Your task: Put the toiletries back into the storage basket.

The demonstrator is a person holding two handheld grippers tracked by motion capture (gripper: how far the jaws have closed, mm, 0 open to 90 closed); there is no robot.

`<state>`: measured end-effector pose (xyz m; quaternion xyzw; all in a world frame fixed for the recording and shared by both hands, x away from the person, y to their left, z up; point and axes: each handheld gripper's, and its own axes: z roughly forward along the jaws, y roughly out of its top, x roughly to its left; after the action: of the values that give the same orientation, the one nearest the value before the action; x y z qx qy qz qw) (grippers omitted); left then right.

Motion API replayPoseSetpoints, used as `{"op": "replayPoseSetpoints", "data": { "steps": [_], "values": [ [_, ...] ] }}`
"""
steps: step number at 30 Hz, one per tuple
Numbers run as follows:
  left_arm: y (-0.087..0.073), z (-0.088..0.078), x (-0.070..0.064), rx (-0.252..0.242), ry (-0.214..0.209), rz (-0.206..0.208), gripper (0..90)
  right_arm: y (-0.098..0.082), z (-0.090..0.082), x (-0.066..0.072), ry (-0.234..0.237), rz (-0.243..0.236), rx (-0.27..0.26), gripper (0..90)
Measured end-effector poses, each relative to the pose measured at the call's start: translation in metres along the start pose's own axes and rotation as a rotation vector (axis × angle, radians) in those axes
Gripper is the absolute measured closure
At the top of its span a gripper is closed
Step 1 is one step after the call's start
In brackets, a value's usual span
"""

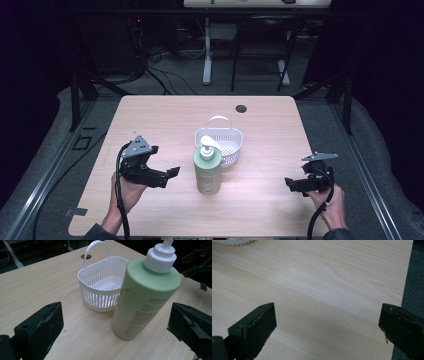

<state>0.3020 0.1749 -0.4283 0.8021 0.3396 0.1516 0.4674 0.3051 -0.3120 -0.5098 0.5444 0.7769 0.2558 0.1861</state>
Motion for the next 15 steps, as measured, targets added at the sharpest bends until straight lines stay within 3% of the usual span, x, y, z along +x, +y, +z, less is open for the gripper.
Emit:
{"op": "replayPoseSetpoints", "data": {
  "steps": [15],
  "values": [
    [0.016, 0.007, -0.01, -0.023, -0.023, 0.007, 0.0, 0.0, 0.0, 0.001, 0.005, -0.001, 0.002, 0.7]
  ]
}}
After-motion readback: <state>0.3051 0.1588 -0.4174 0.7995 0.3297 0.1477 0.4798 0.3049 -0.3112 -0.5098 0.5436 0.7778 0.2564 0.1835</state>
